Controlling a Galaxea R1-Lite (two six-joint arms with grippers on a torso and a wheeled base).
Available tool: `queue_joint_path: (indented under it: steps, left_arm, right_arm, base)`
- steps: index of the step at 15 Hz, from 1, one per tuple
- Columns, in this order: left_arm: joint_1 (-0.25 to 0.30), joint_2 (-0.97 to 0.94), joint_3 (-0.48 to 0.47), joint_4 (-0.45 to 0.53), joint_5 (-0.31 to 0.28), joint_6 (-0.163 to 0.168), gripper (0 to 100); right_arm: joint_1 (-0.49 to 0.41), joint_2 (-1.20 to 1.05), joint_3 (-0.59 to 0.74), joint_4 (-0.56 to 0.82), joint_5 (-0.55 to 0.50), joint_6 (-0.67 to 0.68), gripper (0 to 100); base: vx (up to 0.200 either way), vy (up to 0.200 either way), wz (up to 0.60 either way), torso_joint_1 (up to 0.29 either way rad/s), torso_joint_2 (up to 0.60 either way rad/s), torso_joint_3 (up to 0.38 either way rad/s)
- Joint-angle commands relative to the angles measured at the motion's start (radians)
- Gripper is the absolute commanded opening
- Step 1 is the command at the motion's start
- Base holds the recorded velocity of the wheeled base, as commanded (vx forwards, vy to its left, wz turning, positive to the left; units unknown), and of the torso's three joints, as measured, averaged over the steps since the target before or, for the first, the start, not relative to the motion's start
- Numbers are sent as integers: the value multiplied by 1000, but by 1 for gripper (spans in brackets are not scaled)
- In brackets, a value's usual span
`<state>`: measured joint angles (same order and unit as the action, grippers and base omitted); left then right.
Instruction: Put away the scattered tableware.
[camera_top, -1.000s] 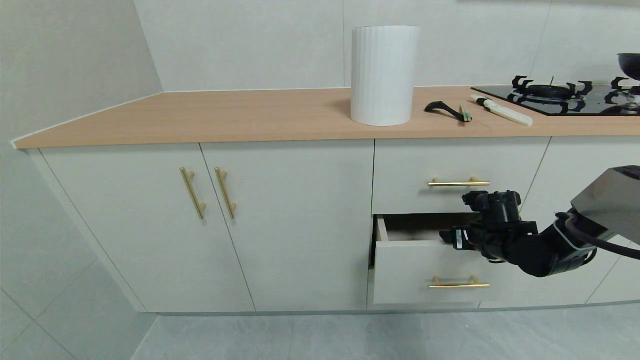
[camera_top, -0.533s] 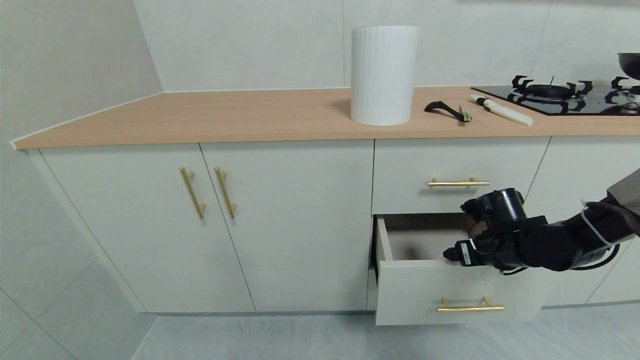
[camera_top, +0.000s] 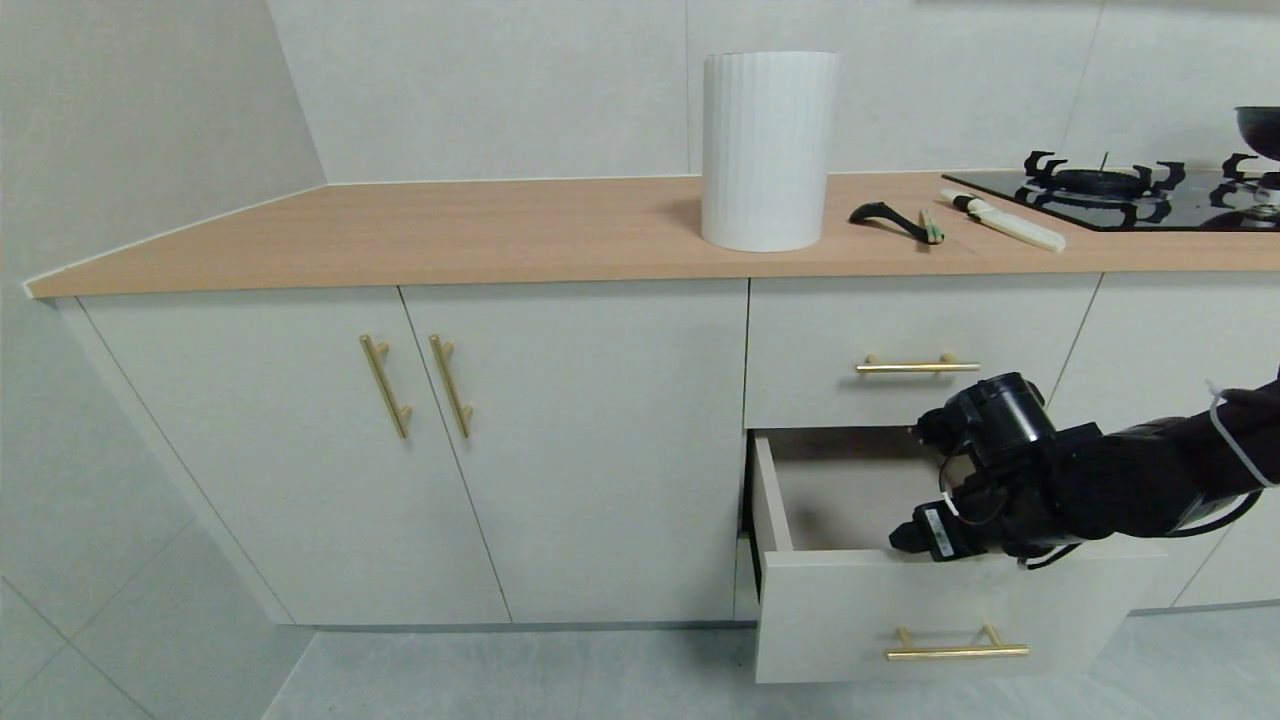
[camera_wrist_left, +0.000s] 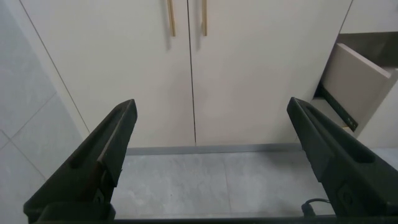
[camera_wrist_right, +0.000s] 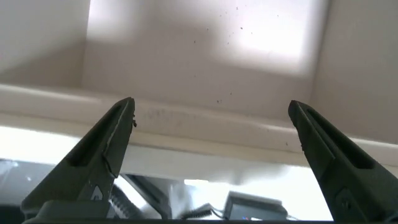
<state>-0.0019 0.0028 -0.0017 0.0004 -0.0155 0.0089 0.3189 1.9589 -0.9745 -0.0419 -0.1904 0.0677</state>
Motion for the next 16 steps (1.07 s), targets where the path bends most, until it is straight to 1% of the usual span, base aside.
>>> queue_joint_path:
  steps: [1,6,9,11,13,16]
  left_arm:
    - [0,0,0,0,0,0,100]
    - [0,0,0,0,0,0,100]
    - [0,0,0,0,0,0,100]
    - [0,0,0,0,0,0,100]
    - [0,0,0,0,0,0,100]
    - [0,0,0,0,0,0,100]
  right_arm:
    - [14,-20,-3,37,-1,0,100]
    - [28,-45,-24,194,-3,-22,100]
    - [29,-58,-18,274,-3,-94,100]
    - [40,-68,-20,335,-3,-108,100]
    - [51,-83,-16,409,-3,-150,100]
    - [75,-86,-18,488,-7,-160,100]
  base:
    - [0,0,0,0,0,0]
    - [0,0,0,0,0,0]
    - [0,0,0,0,0,0]
    - [0,0,0,0,0,0]
    - [0,0,0,0,0,0]
    - [0,0,0,0,0,0]
